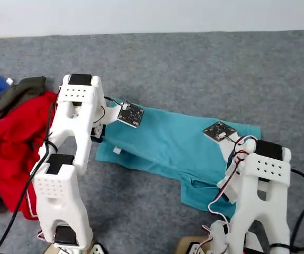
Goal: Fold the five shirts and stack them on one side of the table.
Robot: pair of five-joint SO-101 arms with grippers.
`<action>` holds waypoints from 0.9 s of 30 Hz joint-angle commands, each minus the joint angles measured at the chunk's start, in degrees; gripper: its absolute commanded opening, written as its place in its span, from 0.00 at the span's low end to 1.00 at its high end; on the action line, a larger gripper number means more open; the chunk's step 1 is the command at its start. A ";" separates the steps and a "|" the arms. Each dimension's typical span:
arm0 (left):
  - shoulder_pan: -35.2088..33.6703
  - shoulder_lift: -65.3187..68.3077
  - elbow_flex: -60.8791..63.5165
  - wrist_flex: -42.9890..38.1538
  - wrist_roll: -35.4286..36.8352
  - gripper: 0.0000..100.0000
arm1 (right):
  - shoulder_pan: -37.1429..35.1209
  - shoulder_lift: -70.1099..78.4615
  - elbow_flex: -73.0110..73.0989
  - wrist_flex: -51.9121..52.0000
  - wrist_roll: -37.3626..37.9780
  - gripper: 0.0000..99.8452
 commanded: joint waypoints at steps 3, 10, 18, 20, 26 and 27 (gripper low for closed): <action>-1.23 -3.78 -0.13 -0.79 -0.53 0.06 | -0.75 -2.33 -0.44 1.01 0.09 0.16; -2.81 -4.48 -1.10 1.67 3.34 0.16 | -3.65 -2.42 -1.23 6.46 -1.49 0.28; -4.13 -3.87 -11.12 0.53 8.26 0.15 | -3.82 -1.71 -9.58 4.88 -1.58 0.28; -4.22 -3.87 -13.05 -2.29 12.48 0.13 | -3.74 -1.71 -10.64 1.71 -2.02 0.28; -2.46 -3.87 -13.05 -9.93 29.63 0.00 | -3.91 -1.63 -10.64 -15.60 -18.90 0.09; -2.02 -3.78 -13.05 -10.99 33.58 0.00 | -4.00 -1.63 -10.02 -18.95 -22.15 0.04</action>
